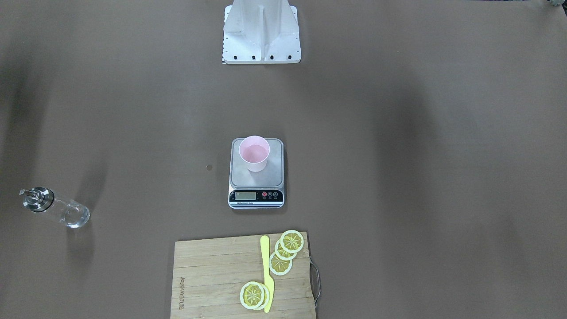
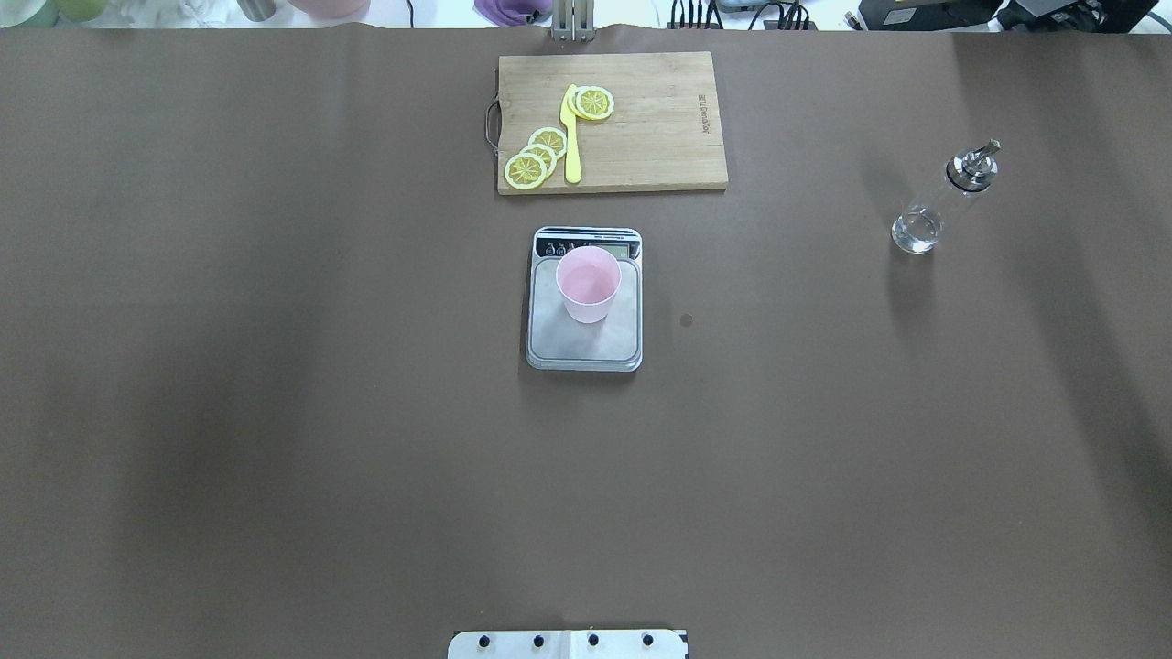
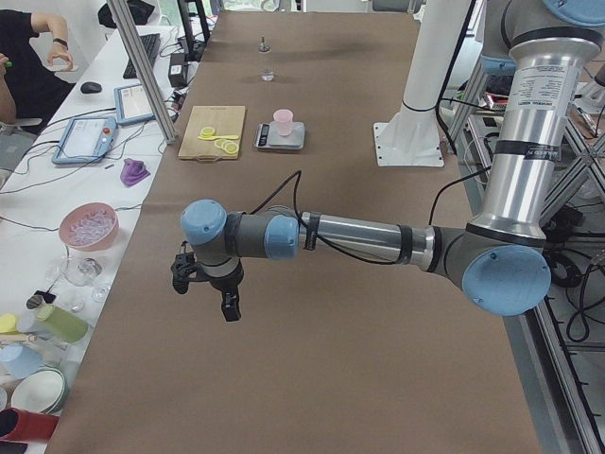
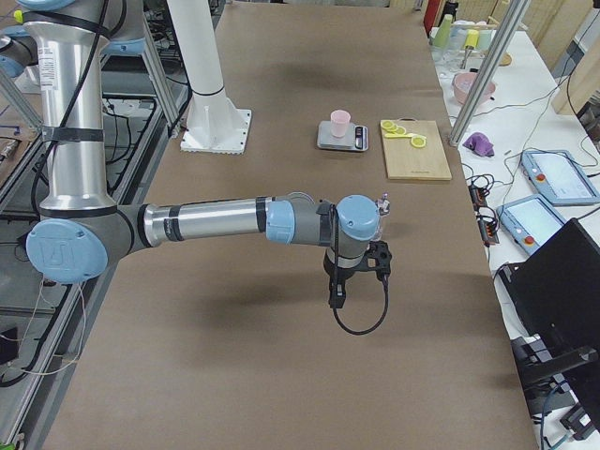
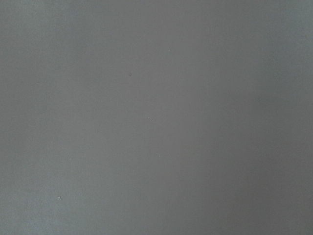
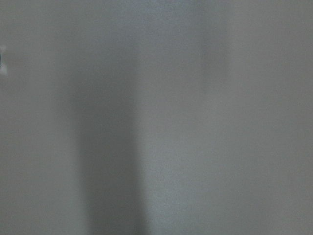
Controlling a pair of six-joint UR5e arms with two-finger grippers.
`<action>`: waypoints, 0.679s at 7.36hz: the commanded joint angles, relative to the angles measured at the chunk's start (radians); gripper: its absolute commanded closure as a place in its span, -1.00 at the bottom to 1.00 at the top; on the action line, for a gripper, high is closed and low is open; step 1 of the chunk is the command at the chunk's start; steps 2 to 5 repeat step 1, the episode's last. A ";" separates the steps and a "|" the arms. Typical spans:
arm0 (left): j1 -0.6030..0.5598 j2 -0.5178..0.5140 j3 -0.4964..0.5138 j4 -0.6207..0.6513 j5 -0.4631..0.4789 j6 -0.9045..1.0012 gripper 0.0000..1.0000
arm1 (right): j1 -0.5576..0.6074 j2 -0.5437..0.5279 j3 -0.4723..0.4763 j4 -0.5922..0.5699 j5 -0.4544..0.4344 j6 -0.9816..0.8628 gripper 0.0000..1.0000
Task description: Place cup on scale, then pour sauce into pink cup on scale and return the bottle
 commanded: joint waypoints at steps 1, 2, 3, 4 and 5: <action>-0.001 0.003 -0.005 -0.001 -0.001 0.001 -0.97 | 0.000 0.001 -0.001 0.000 0.000 0.000 -1.00; -0.001 0.003 -0.005 -0.001 -0.001 0.001 -0.97 | 0.000 0.001 -0.001 0.000 0.000 0.000 -1.00; -0.001 0.003 -0.005 -0.001 -0.001 0.001 -0.97 | 0.000 0.001 -0.001 0.000 0.000 0.000 -1.00; -0.001 0.003 -0.005 -0.001 -0.001 0.001 -0.97 | 0.000 0.001 -0.001 0.000 0.000 0.000 -1.00; -0.001 0.003 -0.005 -0.001 -0.001 0.001 -0.97 | 0.000 0.001 -0.001 0.000 0.000 0.000 -1.00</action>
